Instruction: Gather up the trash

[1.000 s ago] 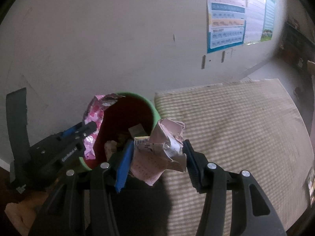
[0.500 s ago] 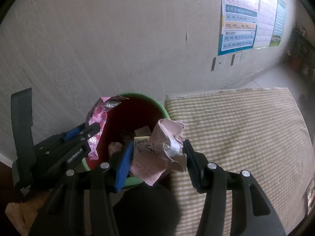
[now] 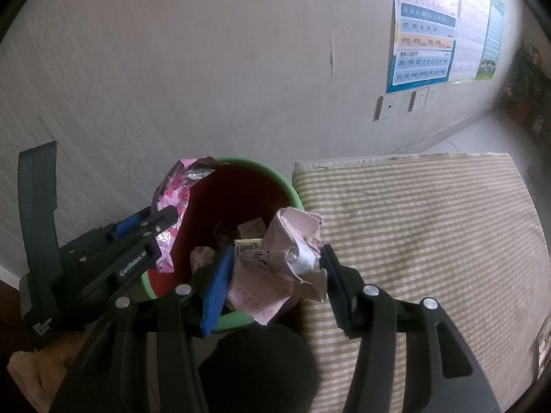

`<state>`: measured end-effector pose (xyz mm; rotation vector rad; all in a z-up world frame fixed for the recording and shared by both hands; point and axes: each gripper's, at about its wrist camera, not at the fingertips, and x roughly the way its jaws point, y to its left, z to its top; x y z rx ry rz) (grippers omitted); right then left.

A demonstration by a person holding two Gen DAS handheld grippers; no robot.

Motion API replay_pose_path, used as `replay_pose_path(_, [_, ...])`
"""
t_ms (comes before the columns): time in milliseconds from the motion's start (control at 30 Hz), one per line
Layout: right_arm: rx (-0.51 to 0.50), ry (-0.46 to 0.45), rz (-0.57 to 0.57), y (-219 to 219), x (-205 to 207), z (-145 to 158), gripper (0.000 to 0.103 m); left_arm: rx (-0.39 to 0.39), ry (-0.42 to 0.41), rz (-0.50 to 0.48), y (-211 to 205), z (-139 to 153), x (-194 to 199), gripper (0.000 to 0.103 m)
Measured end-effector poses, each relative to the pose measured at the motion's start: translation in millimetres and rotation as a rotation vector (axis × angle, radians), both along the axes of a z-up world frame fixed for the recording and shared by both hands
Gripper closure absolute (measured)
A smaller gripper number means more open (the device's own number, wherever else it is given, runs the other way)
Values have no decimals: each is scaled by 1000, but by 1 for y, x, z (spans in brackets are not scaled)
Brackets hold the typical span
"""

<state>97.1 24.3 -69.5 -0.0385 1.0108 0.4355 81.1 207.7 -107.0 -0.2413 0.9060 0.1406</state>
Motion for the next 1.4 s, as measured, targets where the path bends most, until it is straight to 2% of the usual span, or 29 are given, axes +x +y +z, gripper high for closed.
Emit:
replay_pose_path(300, [10, -19, 30, 11, 6, 6, 52, 12, -1, 9, 2, 0, 9, 73])
replay_pose_path(333, [12, -19, 31, 11, 6, 6, 51, 16, -1, 12, 2, 0, 10, 72])
replay_pose_path(367, [13, -18, 32, 11, 7, 6, 51, 21, 2, 16, 2, -1, 11, 65])
replay_pose_path(467, [29, -8, 38, 12, 7, 5, 51, 20, 11, 25, 2, -3, 14, 62])
replay_pose_path(533, [29, -5, 43, 13, 6, 4, 51, 21, 12, 33, 3, -4, 14, 55])
replay_pose_path(600, [38, -1, 45, 13, 7, 5, 48, 19, 14, 36, 3, -4, 14, 55])
replay_pose_path(733, [48, -8, 44, 11, 4, 9, 48, 19, 17, 40, 1, -4, 11, 54])
replay_pose_path(900, [58, -55, 3, -7, -5, 22, 48, 18, -16, 23, -9, 5, 3, 47])
replay_pose_path(967, [57, -103, -31, -23, -13, 31, 46, 14, -48, 7, -21, 15, -2, 42])
replay_pose_path(1100, [71, -204, -124, -70, -35, 50, 29, 19, -169, -46, -55, 42, -16, 21])
replay_pose_path(1133, [78, -225, -163, -89, -42, 55, 24, 29, -213, -66, -67, 52, -21, 19])
replay_pose_path(1200, [89, -259, -226, -118, -53, 63, 17, 38, -283, -96, -88, 68, -27, 6])
replay_pose_path(1300, [76, -354, -330, -162, -76, 86, 13, 29, -399, -110, -119, 98, -42, 5])
replay_pose_path(1400, [35, -479, -395, -189, -100, 114, 6, 18, -474, -114, -142, 123, -52, 5])
